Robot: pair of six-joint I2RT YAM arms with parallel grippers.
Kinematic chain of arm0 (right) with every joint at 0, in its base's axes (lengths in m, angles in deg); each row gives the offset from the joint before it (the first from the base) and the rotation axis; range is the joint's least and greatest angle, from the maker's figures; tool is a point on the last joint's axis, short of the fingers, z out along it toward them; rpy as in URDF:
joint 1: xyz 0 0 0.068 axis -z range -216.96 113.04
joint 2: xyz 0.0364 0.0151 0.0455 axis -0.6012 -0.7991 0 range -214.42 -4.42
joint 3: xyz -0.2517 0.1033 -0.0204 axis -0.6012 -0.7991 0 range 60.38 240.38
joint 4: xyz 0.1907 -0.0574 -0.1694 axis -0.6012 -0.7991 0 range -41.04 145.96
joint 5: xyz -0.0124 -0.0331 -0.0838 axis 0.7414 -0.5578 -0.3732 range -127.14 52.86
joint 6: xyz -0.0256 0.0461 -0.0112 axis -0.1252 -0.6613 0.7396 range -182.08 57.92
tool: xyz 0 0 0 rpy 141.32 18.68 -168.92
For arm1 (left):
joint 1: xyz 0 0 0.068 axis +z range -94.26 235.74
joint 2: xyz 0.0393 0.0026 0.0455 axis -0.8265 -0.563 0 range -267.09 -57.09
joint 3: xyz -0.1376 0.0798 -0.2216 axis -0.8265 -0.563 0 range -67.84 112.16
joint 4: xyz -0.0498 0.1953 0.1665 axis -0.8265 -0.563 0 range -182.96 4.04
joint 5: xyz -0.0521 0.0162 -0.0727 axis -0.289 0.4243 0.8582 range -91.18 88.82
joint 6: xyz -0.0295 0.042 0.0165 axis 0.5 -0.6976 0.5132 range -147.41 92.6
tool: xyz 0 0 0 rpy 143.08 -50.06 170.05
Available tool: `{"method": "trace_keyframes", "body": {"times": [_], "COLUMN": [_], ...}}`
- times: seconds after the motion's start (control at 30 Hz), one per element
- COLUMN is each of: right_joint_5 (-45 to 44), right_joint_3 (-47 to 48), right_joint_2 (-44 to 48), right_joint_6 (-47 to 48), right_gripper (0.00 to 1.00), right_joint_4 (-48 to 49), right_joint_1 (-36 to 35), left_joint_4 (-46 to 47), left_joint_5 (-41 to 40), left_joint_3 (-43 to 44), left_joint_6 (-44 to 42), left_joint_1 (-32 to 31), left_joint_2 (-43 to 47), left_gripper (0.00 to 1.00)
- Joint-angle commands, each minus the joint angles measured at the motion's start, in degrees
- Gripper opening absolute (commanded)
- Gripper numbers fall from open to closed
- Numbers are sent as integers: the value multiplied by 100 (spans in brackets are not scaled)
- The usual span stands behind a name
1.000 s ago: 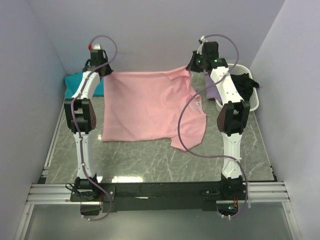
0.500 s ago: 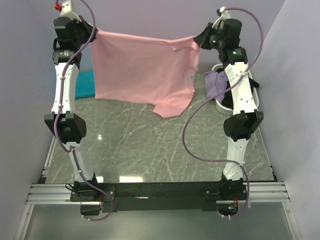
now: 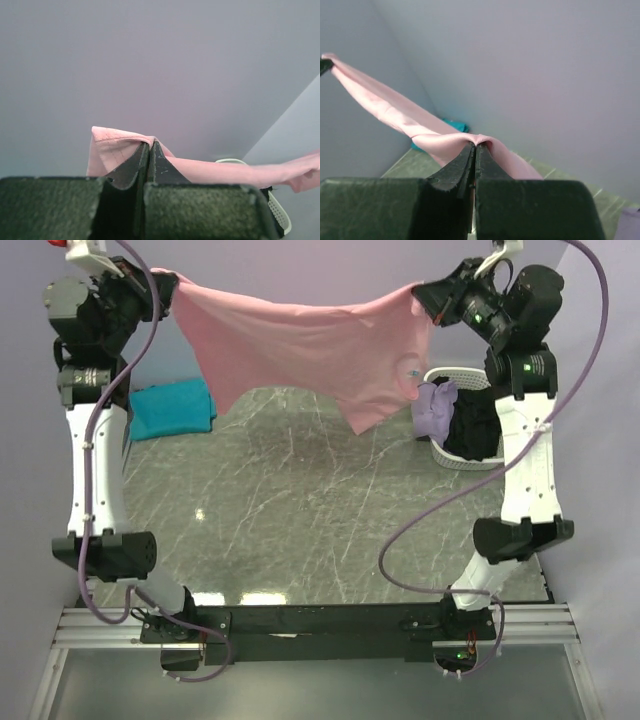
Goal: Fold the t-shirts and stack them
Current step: Flatten the tshirt out
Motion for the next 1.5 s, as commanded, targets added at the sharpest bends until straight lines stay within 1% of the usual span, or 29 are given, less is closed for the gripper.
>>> {"method": "trace_keyframes", "body": {"times": [0.0, 0.03, 0.1, 0.13, 0.2, 0.23, 0.3, 0.43, 0.47, 0.5, 0.63, 0.73, 0.8, 0.9, 0.93, 1.0, 1.07, 1.1, 1.13, 1.17, 1.2, 1.23, 1.27, 1.3, 1.33, 1.37, 1.4, 1.43, 1.47], "right_joint_5": [363, 329, 355, 346, 390, 407, 486, 662, 671, 680, 706, 776, 733, 548, 487, 399, 224, 171, 57, -49, -232, -313, -444, -593, -603, -699, -761, -788, -840], "right_joint_3": [-1023, -1505, -1973, -2332, -2694, -3018, -3284, -3741, -3812, -3873, -4277, -4269, -4191, -3971, -3910, -3839, -3768, -3751, -3672, -3593, -3323, -3163, -2979, -2525, -2242, -1934, -1209, -784, -302], "right_joint_2": [1003, 1405, 1811, 2179, 2550, 2891, 3201, 3868, 3957, 4054, 4563, 4783, 4767, 4451, 4172, 3872, 3362, 3021, 2809, 2580, 2099, 1834, 1561, 1019, 735, 437, -141, -442, -767], "right_joint_6": [-5, -66, -102, -172, -190, -251, -313, -462, -515, -541, -726, -717, -674, -630, -629, -629, -629, -647, -630, -638, -560, -516, -515, -411, -366, -331, -261, -234, -225], "right_gripper": [0, 0, 0, 0, 0, 0, 0, 0, 0, 0, 0, 1, 3, 3, 3, 1, 0, 0, 0, 0, 0, 0, 0, 0, 0, 0, 0, 0, 0], "right_joint_4": [-142, -106, -80, -62, -44, -1, 17, -219, -272, -342, -422, -414, -387, -309, -308, -168, -89, 68, 70, 70, -17, -61, -114, -280, -342, -430, -657, -773, -922], "right_joint_1": [-67, -76, -93, -119, -146, -146, -155, -163, -155, -164, -164, -164, -155, -155, -155, -155, -164, -164, -164, -155, -164, -172, -172, -181, -181, -190, -190, -190, -190], "left_joint_4": [-424, -529, -880, -969, -1083, -1101, -1241, -1892, -1962, -1989, -2681, -2973, -3088, -3062, -3044, -2851, -2588, -2230, -2105, -1999, -1667, -1586, -1463, -1270, -1277, -1277, -1199, -1163, -1146], "left_joint_5": [127, 75, 83, 144, 364, 373, 382, 452, 522, 767, 900, 1050, 928, 761, 699, 620, 506, 497, 479, 375, 391, 339, 364, 426, 418, 435, 600, 419, 296], "left_joint_3": [-378, -494, -705, -819, -1248, -1416, -1811, -1849, -1840, -1892, -1673, -1401, -1278, -1207, -1225, -1435, -1776, -1909, -2006, -2085, -2130, -2095, -1956, -1850, -1631, -1177, -1007, -753, -132], "left_joint_6": [-72, -72, -81, -72, -19, 7, 139, 183, 252, 271, 271, 210, 227, 262, 262, 245, 262, 279, 314, 315, 349, 367, 350, 367, 324, 306, 349, 437, 507], "left_joint_1": [49, 49, 49, 49, 49, 41, 49, 41, 49, 41, 49, 49, 41, 49, 49, 49, 41, 49, 49, 49, 41, 49, 32, 41, 41, 58, 84, 102, 111], "left_joint_2": [827, 961, 1294, 1427, 1864, 2024, 2462, 2878, 2948, 3105, 3414, 3572, 3634, 3425, 3345, 3072, 2775, 2660, 2511, 2170, 1975, 1773, 1318, 1079, 807, 299, 77, -152, -633], "left_gripper": [3, 3, 4, 3, 3, 4, 4, 4, 4, 4, 4, 6, 8, 8, 7, 6, 4, 4, 3, 2, 2, 2, 1, 2, 1, 1, 1, 3, 2]}}
